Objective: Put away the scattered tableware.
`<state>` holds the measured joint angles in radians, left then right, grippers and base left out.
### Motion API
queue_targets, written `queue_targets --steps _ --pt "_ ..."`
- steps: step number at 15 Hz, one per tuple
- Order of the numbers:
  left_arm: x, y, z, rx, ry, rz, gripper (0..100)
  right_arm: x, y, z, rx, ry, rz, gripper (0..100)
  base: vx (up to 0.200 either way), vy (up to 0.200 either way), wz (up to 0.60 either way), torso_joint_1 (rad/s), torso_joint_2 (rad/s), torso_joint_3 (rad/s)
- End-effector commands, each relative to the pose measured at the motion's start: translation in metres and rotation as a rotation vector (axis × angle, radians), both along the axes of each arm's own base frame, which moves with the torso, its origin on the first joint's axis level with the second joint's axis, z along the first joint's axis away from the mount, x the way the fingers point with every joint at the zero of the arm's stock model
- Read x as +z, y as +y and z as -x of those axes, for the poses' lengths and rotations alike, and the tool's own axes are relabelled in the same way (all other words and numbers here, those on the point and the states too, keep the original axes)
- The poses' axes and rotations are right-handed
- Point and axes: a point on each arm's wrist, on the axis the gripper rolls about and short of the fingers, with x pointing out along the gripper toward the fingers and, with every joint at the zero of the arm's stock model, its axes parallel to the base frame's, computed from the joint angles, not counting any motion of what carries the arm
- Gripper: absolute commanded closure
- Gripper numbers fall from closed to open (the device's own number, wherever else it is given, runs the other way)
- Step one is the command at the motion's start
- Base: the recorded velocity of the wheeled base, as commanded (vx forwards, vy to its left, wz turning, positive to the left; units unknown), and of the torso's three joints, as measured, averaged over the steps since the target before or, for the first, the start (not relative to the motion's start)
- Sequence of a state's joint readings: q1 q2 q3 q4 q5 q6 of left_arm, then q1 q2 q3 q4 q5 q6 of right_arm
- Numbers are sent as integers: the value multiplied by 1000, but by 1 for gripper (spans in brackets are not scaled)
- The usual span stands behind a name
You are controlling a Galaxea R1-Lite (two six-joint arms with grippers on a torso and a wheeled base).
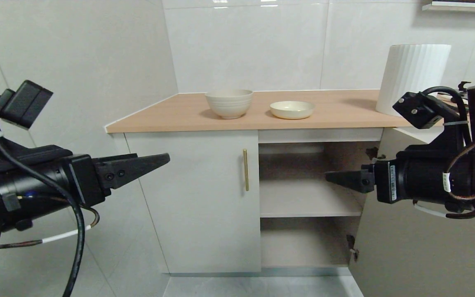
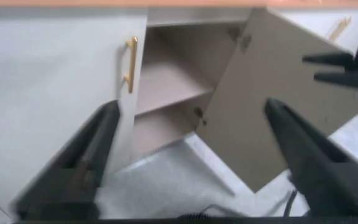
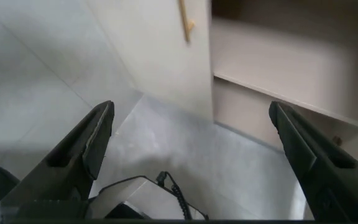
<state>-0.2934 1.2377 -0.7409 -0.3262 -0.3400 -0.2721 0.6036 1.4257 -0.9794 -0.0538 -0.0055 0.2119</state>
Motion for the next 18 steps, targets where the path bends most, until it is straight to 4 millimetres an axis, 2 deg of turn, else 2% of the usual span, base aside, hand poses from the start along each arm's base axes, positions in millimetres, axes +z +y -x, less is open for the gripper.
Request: queue_targets --steps 1,5,14,18 --pt "4 0 -1 24 -8 7 0 5 0 -1 -6 -6 -7 0 0 0 0 0 0 0" --pt "4 0 -1 27 -5 4 0 7 -1 -3 -23 -6 -16 0 0 0 0 0 0 0" --pt "4 0 -3 25 -2 5 0 11 -3 1 -43 8 -73 0 200 0 0 3 3 3" --pt "6 0 -2 31 3 27 0 15 -6 5 -59 5 -102 0 0 0 0 0 0 0"
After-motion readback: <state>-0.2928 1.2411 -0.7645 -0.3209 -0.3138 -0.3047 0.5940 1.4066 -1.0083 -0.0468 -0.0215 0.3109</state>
